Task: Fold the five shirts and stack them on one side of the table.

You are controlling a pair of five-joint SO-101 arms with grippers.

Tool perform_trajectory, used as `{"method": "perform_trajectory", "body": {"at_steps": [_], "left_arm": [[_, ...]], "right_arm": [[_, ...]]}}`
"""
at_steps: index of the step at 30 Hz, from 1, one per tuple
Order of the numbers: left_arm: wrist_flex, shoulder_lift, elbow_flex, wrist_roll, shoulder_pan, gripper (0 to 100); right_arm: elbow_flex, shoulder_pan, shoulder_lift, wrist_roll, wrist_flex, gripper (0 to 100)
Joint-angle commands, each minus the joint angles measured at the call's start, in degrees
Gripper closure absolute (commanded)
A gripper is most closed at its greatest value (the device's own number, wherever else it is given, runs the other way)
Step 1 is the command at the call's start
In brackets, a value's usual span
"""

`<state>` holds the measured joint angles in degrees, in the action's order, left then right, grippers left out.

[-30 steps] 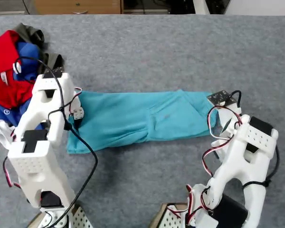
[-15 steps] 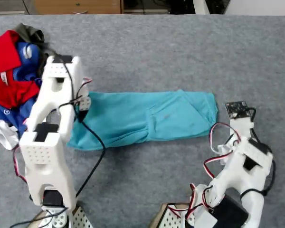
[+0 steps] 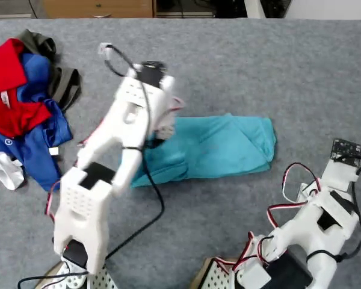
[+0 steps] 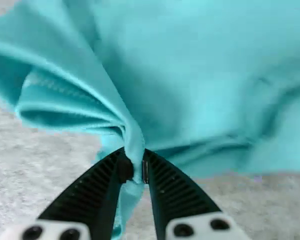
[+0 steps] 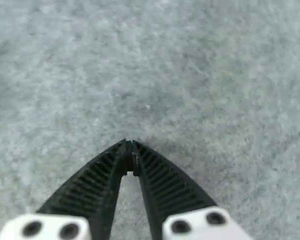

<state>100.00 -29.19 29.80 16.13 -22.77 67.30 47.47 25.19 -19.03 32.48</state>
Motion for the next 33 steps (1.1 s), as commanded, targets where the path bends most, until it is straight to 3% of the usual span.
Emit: {"method": "perform_trajectory", "body": {"at_steps": [1, 9, 17, 33], "left_arm": [[0.8, 1.3, 8.0, 2.6, -6.1, 98], [-2.0, 0.7, 25.7, 4.7, -14.2, 98], [-14.0, -1.7, 26.3, 4.7, -18.5, 98], [-28.9, -9.9, 26.8, 8.8, -23.9, 98]], "right_arm": [[-1.1, 1.6, 2.1, 1.1, -1.1, 99.4], [-0.9, 1.5, 2.1, 1.1, -1.1, 99.4], [-0.8, 0.6, 2.1, 1.1, -1.1, 99.4], [-0.8, -0.1, 2.0, 1.1, -1.1, 99.4]]}}
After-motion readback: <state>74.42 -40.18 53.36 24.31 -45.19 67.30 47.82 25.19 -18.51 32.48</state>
